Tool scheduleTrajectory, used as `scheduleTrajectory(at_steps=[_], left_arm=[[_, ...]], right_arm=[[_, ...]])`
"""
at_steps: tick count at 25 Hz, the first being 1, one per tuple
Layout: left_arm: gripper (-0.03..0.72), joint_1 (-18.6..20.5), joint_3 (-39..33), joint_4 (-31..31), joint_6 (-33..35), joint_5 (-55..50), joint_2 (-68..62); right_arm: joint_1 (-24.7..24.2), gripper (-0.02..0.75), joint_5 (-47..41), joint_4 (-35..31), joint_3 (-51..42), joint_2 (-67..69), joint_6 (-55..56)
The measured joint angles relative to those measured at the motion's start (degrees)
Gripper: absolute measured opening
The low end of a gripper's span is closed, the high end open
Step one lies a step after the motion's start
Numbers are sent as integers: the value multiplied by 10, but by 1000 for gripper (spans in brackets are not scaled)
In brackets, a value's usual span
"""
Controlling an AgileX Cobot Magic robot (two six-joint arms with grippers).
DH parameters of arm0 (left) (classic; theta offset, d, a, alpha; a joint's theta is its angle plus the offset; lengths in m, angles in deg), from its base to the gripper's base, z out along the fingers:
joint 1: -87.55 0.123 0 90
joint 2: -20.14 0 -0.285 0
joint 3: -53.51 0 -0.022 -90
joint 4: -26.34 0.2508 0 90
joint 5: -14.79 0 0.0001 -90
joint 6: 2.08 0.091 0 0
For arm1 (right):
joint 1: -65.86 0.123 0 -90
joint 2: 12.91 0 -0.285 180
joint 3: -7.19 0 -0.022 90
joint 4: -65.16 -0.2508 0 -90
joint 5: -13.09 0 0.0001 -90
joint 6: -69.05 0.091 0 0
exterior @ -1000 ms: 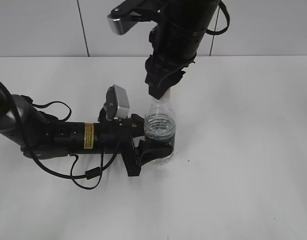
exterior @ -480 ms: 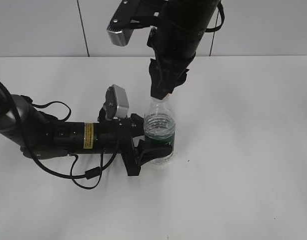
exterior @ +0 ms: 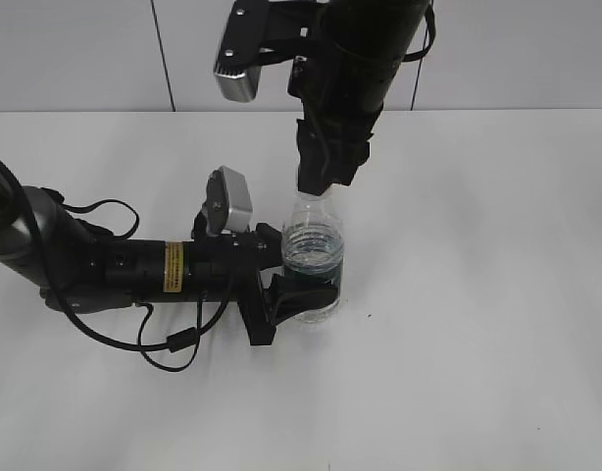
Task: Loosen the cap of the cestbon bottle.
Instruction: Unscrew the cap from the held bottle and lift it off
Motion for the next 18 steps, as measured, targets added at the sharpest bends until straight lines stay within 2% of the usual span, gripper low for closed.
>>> scheduleTrajectory(at_steps=[18], left_arm=[[413,0,0,1,0,0,0]], right_arm=[[0,305,0,-1,0,0,-2]])
